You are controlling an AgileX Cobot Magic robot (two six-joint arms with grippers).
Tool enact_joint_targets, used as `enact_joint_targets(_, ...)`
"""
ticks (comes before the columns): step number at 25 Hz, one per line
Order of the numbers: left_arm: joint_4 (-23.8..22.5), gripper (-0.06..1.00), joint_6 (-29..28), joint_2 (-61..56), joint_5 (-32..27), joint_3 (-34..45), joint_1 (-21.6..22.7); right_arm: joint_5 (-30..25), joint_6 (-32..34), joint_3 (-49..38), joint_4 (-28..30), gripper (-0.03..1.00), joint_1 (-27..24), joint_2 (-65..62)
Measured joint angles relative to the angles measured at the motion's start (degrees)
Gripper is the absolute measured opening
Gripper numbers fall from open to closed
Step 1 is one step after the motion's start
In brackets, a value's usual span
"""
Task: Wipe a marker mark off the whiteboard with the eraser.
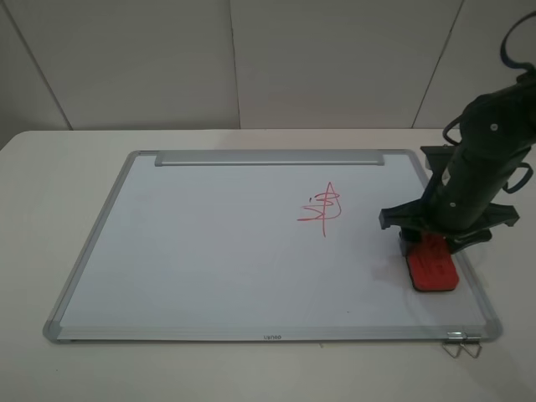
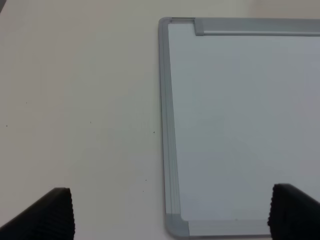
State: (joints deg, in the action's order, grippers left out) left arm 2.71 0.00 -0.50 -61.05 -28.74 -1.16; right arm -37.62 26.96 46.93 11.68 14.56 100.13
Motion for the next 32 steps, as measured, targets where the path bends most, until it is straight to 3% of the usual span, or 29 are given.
enact_joint_targets(3,0.0,0.77,0.0,0.0,0.0,0.0,0.0,0.1,0.0,0.0,0.1,0.75,0.6,0.0)
enact_joint_targets(5,0.0,0.77,0.0,0.0,0.0,0.0,0.0,0.1,0.0,0.0,0.1,0.80,0.8,0.0)
enact_joint_targets(10,0.0,0.77,0.0,0.0,0.0,0.0,0.0,-1.7,-0.3,0.0,0.4,0.82,0.6,-2.4)
enact_joint_targets(14,0.0,0.77,0.0,0.0,0.0,0.0,0.0,-4.2,-6.6,0.0,-2.6,0.83,-2.9,-10.2)
enact_joint_targets(18,0.0,0.77,0.0,0.0,0.0,0.0,0.0,-9.0,-15.1,0.0,-7.0,0.83,-10.6,-21.9)
enact_joint_targets(24,0.0,0.77,0.0,0.0,0.0,0.0,0.0,-12.9,-21.5,-4.1,-7.5,0.83,-20.5,-41.5)
enact_joint_targets(32,0.0,0.77,0.0,0.0,0.0,0.0,0.0,-17.1,-23.0,-9.5,-7.4,0.83,-21.5,-74.7)
